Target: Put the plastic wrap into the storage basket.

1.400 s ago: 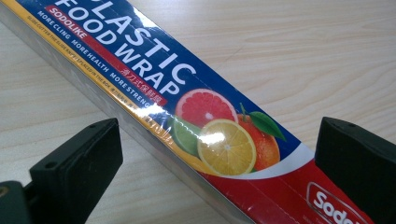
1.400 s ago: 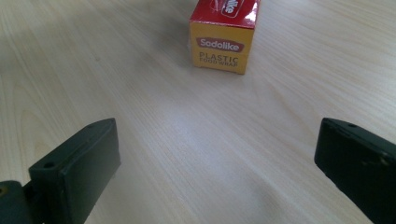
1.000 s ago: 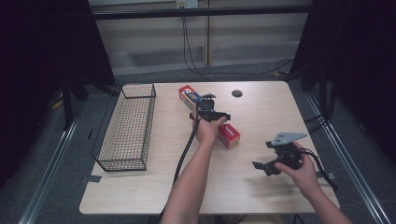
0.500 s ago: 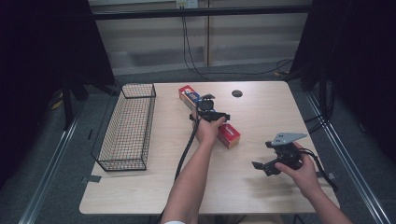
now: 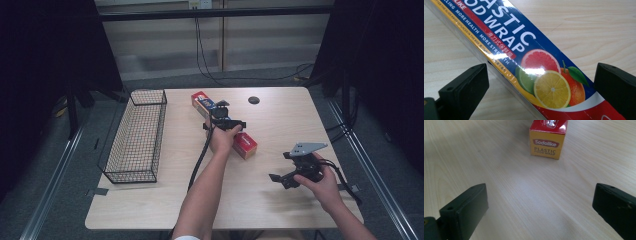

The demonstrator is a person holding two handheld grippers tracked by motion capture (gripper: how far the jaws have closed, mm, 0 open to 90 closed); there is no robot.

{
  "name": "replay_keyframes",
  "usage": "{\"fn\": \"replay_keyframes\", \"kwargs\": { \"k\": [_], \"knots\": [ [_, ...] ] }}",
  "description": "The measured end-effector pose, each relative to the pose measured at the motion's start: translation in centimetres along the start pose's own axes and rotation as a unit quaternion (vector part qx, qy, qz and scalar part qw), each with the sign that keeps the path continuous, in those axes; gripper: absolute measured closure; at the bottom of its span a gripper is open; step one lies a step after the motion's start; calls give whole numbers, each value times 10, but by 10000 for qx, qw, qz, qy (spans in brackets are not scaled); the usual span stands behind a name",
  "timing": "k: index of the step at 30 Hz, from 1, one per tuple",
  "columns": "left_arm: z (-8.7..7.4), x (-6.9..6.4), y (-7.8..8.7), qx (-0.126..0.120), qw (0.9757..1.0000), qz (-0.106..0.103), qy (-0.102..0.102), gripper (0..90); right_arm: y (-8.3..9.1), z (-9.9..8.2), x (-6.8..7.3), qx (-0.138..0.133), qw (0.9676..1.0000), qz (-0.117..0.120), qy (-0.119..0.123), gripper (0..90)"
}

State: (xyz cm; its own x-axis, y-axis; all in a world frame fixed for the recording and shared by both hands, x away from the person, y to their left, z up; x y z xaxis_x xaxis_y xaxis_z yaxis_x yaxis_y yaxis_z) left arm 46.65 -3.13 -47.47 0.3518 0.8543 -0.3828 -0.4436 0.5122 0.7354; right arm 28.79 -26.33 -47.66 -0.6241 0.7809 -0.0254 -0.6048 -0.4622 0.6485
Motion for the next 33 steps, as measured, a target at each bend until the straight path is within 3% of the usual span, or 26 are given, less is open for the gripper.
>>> {"fn": "replay_keyframes", "kwargs": {
  "k": [10,15,24,33],
  "knots": [
    [1,-1,-1,-9,10000,40,16,0,1,0,-1,-30,10000,5,-8,0],
    [2,1,-2,4,9998,8,185,4,1,1,-1,-29,10000,2,-29,0],
    [1,-1,-6,16,9995,109,283,0,1,1,-1,-57,10000,-4,-73,0],
    [0,6,1,480,9977,273,398,46,2,1,-1,-81,9999,-18,-73,0]
  ]
}}
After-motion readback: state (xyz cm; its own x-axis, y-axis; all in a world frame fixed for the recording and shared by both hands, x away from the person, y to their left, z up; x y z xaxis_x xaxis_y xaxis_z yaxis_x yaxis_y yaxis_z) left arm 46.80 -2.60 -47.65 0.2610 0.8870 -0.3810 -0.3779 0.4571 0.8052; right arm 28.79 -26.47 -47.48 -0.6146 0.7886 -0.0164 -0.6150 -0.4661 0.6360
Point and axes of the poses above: each handheld gripper's, and its own axes: y roughly backward along the jaws, z roughly out of its top, x roughly to its left, the point moved 1 cm from there along -y, roughly forward along the jaws, and after that the axes turned 9 degrees about -z, right-handed, at the moved point
